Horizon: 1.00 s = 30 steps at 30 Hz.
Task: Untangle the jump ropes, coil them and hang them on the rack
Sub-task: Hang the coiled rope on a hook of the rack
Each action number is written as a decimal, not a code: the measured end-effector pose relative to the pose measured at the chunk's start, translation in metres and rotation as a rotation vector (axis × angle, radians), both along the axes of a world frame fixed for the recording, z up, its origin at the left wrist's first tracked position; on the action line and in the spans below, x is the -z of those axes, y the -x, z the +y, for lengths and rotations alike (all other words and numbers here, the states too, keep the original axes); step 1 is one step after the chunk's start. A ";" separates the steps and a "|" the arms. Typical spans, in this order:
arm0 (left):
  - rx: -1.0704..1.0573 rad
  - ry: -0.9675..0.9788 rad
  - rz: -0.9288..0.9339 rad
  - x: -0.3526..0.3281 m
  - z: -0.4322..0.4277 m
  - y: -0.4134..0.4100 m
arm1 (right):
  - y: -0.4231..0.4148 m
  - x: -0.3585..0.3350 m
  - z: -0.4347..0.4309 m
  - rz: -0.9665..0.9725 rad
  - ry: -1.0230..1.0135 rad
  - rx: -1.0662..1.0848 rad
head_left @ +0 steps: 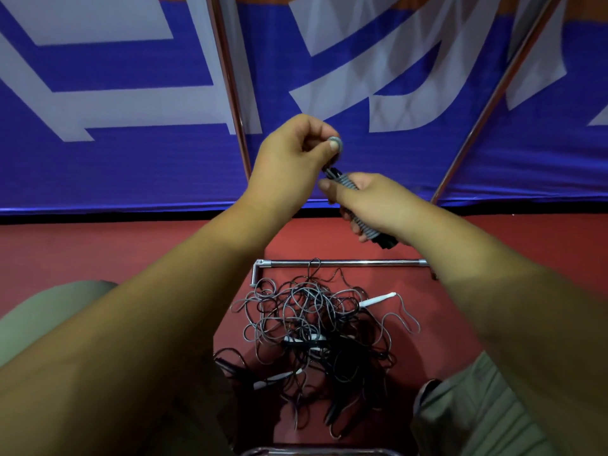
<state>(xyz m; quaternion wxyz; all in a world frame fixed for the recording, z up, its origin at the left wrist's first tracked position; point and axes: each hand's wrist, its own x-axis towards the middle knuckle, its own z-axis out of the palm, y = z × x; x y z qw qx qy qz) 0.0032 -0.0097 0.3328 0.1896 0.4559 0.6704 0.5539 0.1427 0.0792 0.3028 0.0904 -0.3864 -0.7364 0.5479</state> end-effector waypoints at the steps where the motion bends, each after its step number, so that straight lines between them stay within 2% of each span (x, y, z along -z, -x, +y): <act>1: -0.028 -0.005 -0.052 0.000 0.000 0.002 | 0.000 0.001 -0.001 -0.014 -0.061 0.020; 4: -0.095 -0.072 -0.306 -0.004 -0.001 0.001 | 0.003 -0.001 -0.009 -0.070 -0.272 0.062; 7: -0.116 -0.173 -0.467 -0.021 -0.001 -0.006 | 0.007 -0.011 -0.018 -0.026 -0.347 0.094; 9: -0.092 -0.174 -0.431 -0.031 0.000 -0.005 | 0.005 -0.020 -0.020 -0.013 -0.349 0.076; 12: -0.075 -0.114 -0.256 -0.042 -0.003 0.000 | -0.001 -0.027 -0.023 0.013 -0.306 0.014; 17: -0.096 -0.066 -0.127 -0.056 -0.019 0.003 | -0.001 -0.040 -0.029 0.204 -0.211 0.086; 23: -0.102 -0.084 -0.147 -0.090 -0.035 0.016 | 0.015 -0.086 -0.025 0.300 -0.474 0.092; 30: -0.105 -0.148 -0.086 -0.149 -0.037 0.036 | 0.043 -0.164 -0.008 0.306 -0.652 -0.002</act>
